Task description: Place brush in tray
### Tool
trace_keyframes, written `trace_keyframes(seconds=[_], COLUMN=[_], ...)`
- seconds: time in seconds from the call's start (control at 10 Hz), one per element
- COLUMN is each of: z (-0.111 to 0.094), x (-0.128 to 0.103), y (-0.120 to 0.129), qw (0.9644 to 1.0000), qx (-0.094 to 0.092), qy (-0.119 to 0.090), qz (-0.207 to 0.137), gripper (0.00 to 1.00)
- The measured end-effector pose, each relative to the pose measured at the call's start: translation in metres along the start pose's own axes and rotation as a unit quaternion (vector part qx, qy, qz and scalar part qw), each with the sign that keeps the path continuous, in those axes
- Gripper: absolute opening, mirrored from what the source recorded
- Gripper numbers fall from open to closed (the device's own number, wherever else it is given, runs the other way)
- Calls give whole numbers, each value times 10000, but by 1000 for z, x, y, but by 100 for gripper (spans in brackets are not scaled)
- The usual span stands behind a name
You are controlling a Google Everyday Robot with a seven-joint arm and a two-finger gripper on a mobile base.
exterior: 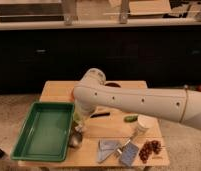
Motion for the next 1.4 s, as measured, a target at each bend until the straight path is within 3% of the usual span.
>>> trace_keyframes(seconds=[0.3,0.7,1.4], z=[-15,-42,-84], x=[15,24,13], y=[6,2,-21], qw=[9996,9988,9985], qx=[-110,-121,-67], qy=[243,460,496], qz=[52,79,-212], gripper=[5,5,5])
